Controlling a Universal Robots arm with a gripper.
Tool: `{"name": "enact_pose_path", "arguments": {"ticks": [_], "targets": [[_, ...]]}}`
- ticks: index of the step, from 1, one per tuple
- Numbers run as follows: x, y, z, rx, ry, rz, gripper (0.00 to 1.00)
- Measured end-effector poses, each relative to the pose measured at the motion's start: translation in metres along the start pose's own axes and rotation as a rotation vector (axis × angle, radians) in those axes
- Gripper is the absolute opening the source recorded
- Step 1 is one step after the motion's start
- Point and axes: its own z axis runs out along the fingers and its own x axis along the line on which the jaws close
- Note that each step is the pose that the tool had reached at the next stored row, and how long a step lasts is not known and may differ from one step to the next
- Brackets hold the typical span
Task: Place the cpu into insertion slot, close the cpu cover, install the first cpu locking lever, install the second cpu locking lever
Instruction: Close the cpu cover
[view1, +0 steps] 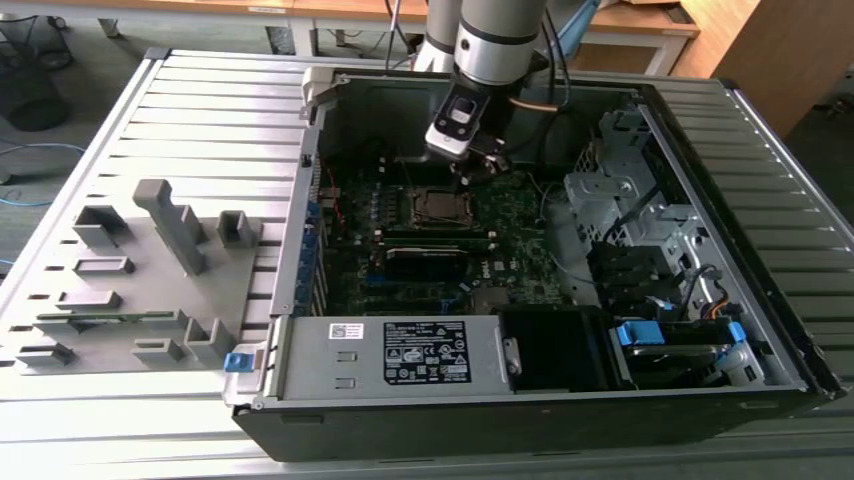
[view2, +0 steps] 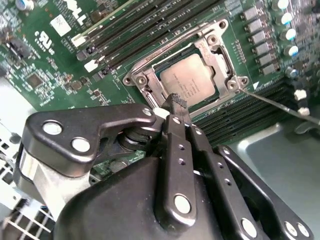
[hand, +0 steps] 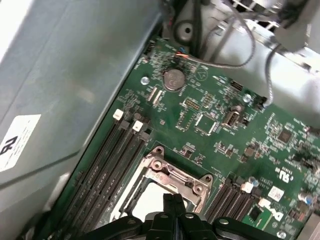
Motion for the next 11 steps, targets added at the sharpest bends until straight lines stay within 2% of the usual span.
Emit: {"name": "enact_pose_path", "arguments": {"ticks": [3, 11], "targets": [[0.0, 0.0, 0.0, 0.0001, -0.0007, -0.03, 0.11], [0.0, 0.0, 0.0001, 0.0, -0.0007, -0.031, 0.11]]}}
